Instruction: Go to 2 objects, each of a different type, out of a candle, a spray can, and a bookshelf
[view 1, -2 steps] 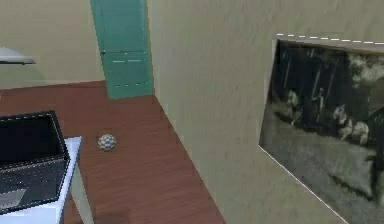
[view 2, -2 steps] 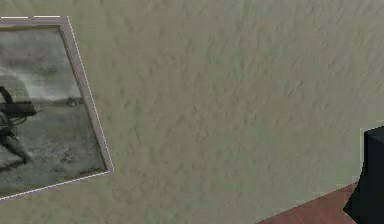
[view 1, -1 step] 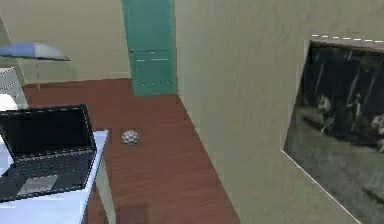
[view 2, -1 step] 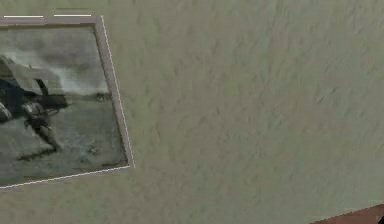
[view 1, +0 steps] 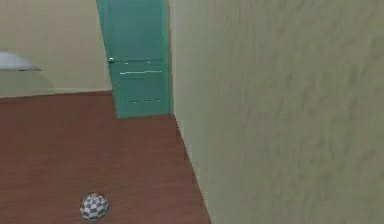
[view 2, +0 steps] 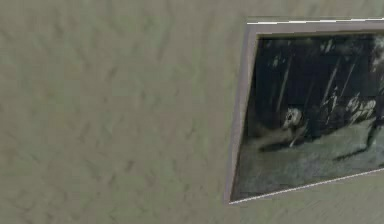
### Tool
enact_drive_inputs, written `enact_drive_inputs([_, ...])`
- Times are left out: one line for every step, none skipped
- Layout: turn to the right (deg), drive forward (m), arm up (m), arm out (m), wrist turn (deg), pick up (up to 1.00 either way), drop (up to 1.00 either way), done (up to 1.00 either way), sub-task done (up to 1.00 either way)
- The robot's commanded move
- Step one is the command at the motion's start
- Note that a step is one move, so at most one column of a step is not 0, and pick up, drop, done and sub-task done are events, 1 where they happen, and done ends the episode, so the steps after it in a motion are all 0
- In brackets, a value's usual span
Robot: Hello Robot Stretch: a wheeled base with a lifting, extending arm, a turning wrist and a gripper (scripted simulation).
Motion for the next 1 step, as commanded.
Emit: enact_drive_inputs([-3.0,0.0,0.0,0.0,0.0,0.0,0.0,0.0,0.0])
